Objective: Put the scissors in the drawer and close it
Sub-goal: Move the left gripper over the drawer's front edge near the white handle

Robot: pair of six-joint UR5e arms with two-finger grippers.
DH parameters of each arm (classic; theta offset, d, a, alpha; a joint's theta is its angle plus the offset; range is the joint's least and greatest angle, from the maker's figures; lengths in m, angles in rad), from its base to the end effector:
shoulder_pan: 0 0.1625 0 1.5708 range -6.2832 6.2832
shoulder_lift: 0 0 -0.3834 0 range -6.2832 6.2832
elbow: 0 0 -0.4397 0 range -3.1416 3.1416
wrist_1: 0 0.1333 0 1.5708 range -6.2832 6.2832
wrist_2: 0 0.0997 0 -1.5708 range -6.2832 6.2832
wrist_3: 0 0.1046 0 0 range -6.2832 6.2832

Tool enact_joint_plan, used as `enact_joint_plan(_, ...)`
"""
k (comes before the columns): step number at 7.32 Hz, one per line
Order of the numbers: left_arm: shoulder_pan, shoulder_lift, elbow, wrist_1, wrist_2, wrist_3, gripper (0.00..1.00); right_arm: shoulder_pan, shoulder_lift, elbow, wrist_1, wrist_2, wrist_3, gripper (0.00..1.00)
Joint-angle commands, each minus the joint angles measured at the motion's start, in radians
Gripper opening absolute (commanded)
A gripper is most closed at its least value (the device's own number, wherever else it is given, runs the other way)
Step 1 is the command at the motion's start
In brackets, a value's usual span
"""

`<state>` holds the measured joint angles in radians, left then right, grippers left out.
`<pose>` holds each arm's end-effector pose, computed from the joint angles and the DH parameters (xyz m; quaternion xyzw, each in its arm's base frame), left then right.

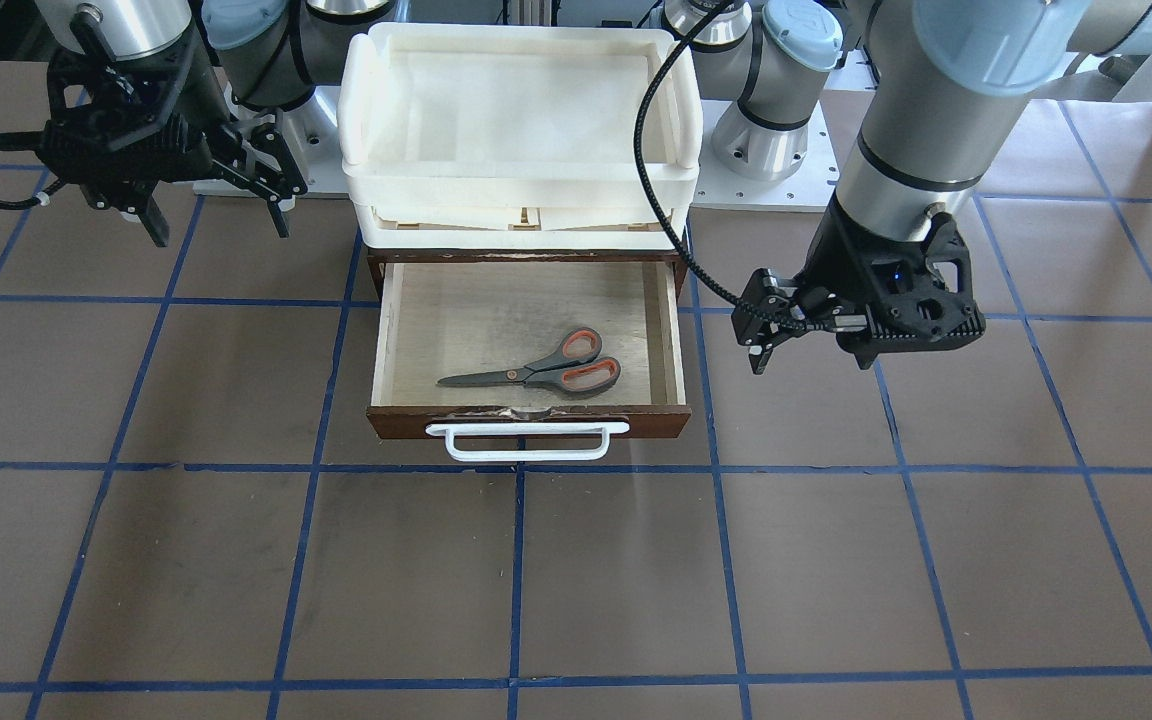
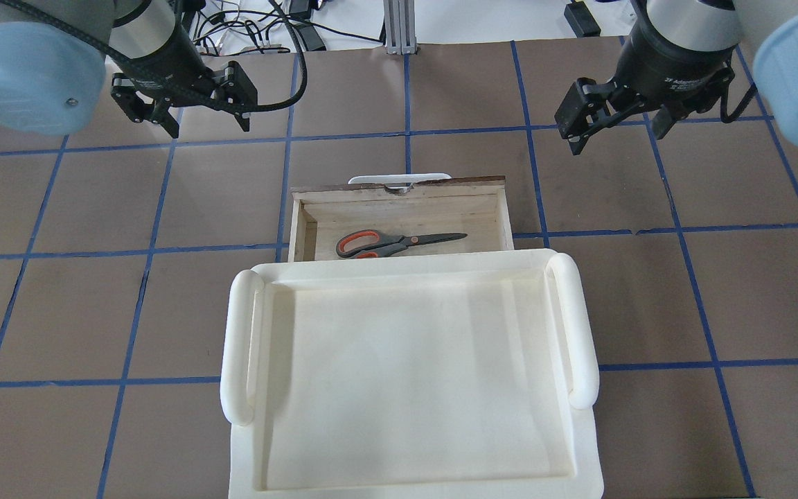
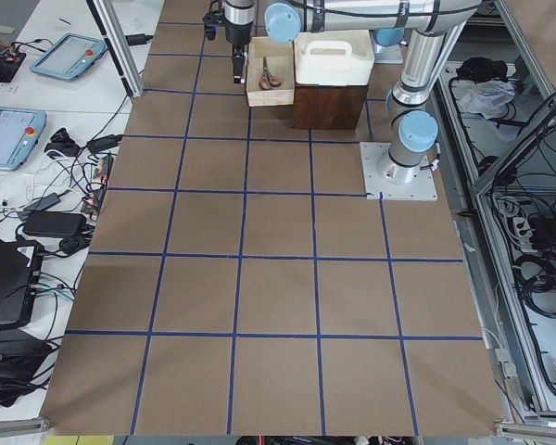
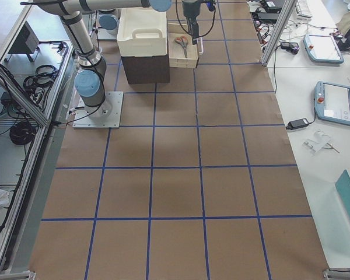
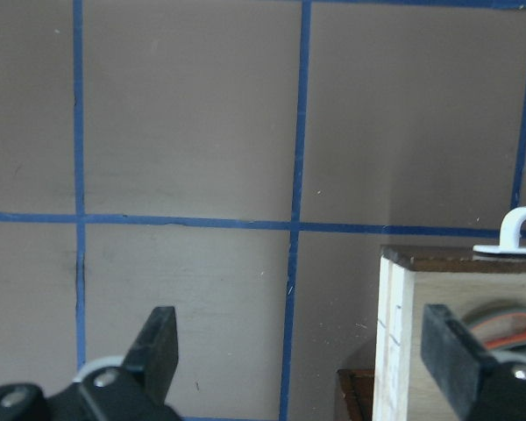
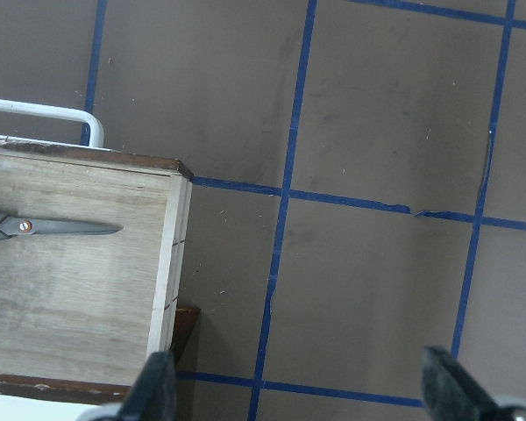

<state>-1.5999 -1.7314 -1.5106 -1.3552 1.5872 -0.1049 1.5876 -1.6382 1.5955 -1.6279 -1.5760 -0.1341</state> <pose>-0.1493 -0.6058 0.4045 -0.0383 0.9976 -0.0580 0.0043 0.1415 -0.5208 0.4697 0.0752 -0.9959 0.0496 0.0055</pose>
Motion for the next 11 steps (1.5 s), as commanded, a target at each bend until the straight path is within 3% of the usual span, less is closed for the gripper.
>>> enact_joint_plan(1, -0.084, -0.097, 0.018, 0.069, 0.002, -0.170, 1.00, 0.000, -0.018, 0.024, -0.009, 0.007, -0.001, 1.00)
enact_joint_plan(4, -0.155, -0.216, 0.018, 0.209, 0.002, -0.200, 1.00, -0.001, -0.012, -0.005, -0.006, 0.007, 0.001, 1.00)
enact_joint_plan(6, -0.193, -0.282, 0.018, 0.275, 0.002, -0.272, 1.00, -0.003, 0.011, -0.049, 0.017, 0.071, 0.014, 1.00)
enact_joint_plan(8, -0.204, -0.327, 0.018, 0.278, 0.000, -0.268, 0.97, -0.001, 0.011, -0.042, 0.031, 0.059, 0.053, 1.00)
enact_joint_plan(11, -0.236, -0.353, 0.021, 0.271, 0.000, -0.280, 1.00, -0.001, 0.011, -0.039, 0.039, 0.057, 0.053, 1.00)
